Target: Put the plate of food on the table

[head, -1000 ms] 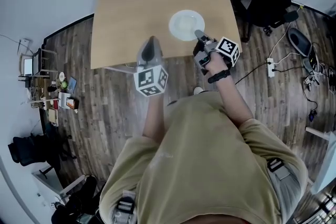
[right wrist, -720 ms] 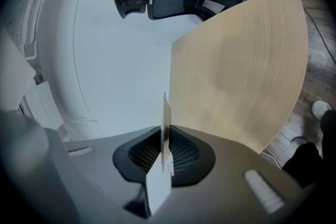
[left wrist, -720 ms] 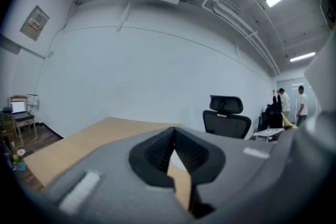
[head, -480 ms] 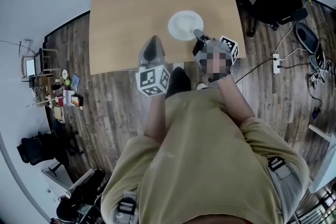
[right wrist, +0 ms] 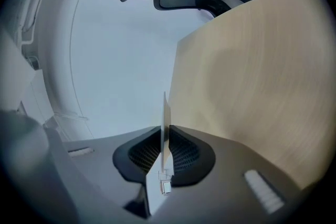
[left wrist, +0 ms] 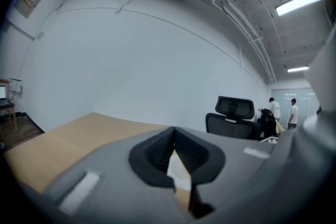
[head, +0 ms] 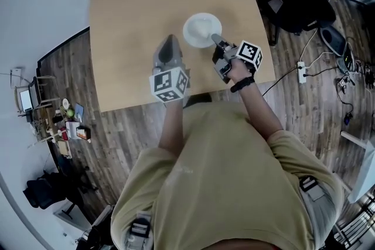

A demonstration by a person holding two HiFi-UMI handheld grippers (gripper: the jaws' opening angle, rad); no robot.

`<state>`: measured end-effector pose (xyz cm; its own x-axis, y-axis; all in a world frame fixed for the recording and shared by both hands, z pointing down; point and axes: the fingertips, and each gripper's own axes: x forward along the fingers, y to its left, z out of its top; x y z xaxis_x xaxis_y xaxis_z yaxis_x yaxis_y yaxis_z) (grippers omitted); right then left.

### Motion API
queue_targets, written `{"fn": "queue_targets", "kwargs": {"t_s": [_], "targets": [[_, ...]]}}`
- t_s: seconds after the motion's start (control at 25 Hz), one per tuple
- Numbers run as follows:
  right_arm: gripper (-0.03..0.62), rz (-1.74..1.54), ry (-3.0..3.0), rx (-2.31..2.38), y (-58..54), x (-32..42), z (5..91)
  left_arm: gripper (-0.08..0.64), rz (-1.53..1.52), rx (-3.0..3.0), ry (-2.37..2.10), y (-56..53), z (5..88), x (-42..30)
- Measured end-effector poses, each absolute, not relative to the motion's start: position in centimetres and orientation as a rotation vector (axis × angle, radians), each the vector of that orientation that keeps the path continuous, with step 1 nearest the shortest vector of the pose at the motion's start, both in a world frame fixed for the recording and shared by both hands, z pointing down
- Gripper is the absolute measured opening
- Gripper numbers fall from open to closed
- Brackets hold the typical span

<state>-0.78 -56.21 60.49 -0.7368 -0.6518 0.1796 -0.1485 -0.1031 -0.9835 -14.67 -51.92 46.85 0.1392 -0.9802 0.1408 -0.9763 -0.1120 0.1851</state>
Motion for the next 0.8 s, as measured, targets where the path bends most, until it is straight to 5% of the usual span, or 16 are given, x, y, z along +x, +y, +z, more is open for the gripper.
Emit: {"fn": "queue_targets", "kwargs": {"t_s": [0.8], "targets": [[0.04,-1.858,1.818,-1.011,-67.4,-7.3,69.3,-0.002,0.079,2.051,-1.821,-64.1,55.5,-24.0]]}}
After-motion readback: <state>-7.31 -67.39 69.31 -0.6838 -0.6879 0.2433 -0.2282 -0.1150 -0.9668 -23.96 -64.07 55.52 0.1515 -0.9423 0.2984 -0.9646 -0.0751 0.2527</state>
